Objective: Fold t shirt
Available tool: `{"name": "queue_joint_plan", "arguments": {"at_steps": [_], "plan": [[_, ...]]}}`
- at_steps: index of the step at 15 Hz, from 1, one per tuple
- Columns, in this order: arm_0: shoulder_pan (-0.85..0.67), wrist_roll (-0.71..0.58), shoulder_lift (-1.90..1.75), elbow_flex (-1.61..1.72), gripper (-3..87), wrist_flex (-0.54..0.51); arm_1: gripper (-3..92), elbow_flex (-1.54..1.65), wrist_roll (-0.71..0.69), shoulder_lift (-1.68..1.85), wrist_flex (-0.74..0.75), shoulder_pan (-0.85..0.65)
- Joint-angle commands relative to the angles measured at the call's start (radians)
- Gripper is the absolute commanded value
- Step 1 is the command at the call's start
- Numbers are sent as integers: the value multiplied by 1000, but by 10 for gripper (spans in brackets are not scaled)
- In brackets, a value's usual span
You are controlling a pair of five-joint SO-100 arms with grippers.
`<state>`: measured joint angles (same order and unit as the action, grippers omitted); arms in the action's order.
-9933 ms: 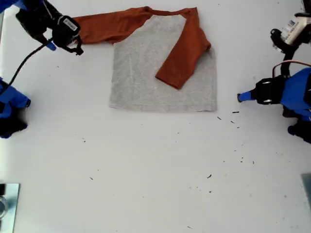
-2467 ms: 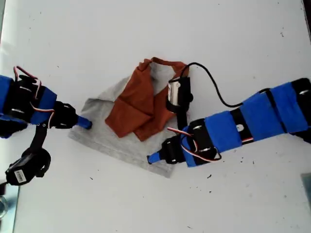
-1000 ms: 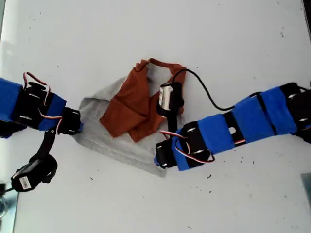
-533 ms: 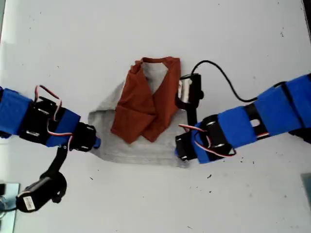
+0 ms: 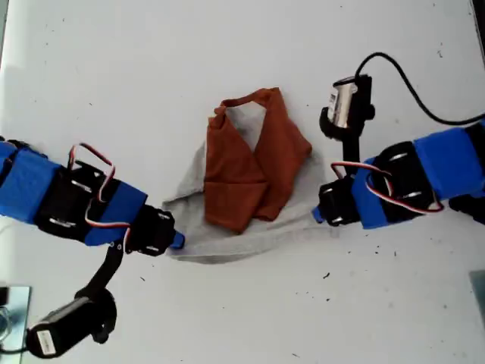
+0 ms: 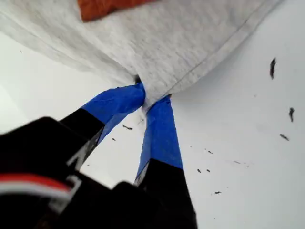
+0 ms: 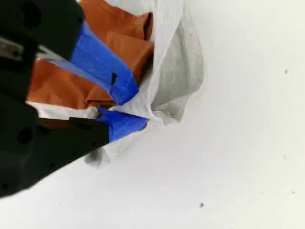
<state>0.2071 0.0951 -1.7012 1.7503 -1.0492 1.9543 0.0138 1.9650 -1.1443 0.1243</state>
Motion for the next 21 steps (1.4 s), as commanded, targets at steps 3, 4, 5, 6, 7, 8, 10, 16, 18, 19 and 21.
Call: {"name": "queue_joint_plan", "arguments": {"at_steps": [3,4,5,6,7,8,10,16,18,19,21], "plan": [[-222,-152,-216,-43,-3,-89,31,0,-189,201,130,-239],[-290,-198,-239,-35,-3,-92,31,34,-233,259,178,-305],[-370,-235,-252,-18,-3,-89,31,114,-279,348,287,-377],[-462,-250,-270,25,-3,-60,31,221,-295,437,399,-457],[-563,-267,-304,114,-3,35,33,353,-287,522,517,-551],[-689,-252,-350,279,109,187,127,529,-245,607,680,-652],[-897,-193,-448,531,308,374,430,775,-204,753,874,-798],[-897,-160,-1637,1160,316,373,428,928,-244,1448,212,-741],[-779,-132,-1829,1197,281,175,424,962,-229,1536,98,-640],[-701,-89,-1898,1224,270,127,422,971,-244,1539,114,-594],[-555,-21,-1904,1278,221,130,399,977,-239,1539,57,-543]]}}
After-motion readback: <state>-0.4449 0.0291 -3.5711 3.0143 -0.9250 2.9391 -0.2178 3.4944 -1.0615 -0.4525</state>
